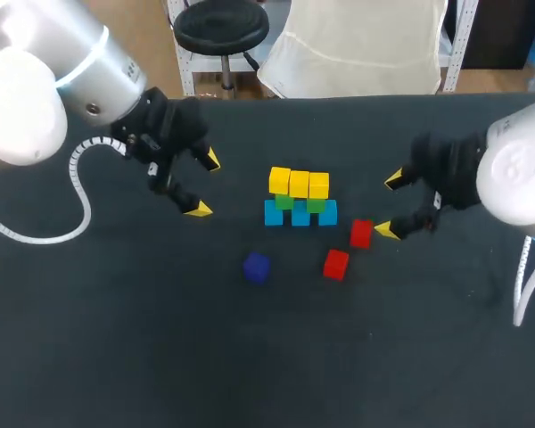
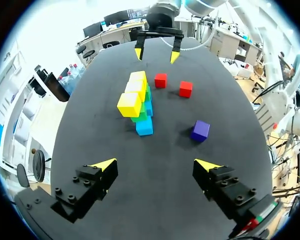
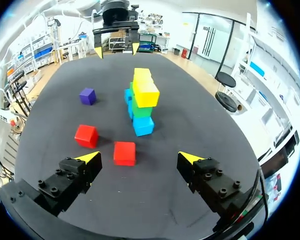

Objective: Place the blue cubes, place green cubes on the blue cubes, place the yellow cubes on the green cubes, then place the red cubes on the yellow cubes, and place purple cube on the red cubes.

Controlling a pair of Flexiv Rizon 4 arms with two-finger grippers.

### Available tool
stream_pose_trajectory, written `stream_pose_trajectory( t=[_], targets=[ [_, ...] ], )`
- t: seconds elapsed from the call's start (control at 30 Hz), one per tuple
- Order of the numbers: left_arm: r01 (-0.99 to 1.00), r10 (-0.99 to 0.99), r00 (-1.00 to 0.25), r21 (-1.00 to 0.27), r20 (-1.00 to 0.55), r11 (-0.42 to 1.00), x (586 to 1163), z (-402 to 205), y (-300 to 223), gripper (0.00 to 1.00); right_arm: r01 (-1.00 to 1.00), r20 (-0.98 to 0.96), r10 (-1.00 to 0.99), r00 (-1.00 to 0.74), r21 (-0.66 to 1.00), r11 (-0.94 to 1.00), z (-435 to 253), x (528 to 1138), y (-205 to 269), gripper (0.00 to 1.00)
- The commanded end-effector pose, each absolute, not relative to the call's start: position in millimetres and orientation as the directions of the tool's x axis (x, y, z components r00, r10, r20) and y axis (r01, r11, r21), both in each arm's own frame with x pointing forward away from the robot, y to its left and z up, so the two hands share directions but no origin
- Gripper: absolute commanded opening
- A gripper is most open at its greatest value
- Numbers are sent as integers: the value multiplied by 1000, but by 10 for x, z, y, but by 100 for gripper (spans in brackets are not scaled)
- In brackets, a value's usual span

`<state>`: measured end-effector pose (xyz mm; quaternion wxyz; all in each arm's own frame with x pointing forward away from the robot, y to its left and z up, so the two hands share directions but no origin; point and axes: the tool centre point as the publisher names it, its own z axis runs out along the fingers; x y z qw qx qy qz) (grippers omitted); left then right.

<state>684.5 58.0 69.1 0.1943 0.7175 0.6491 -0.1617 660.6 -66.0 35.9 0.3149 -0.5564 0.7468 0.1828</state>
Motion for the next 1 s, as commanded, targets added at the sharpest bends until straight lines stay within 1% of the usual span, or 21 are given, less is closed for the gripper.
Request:
stream_pose_trajectory(
  t=[0.03,0.53,1.0],
  targets=[
    [994,868,107,67,-484,-85,6858,689,584,100,-946,-671,-717,-189,-70,315,384,6546,-659,100],
    [994,868,107,67,-484,-85,6858,689,584,100,-953,-642,-730,-232,0,303,56,6481,-577,100],
    [994,868,107,67,-484,-85,6858,689,584,100,-958,-615,-755,-227,2,287,-49,6499,-477,100]
  ],
)
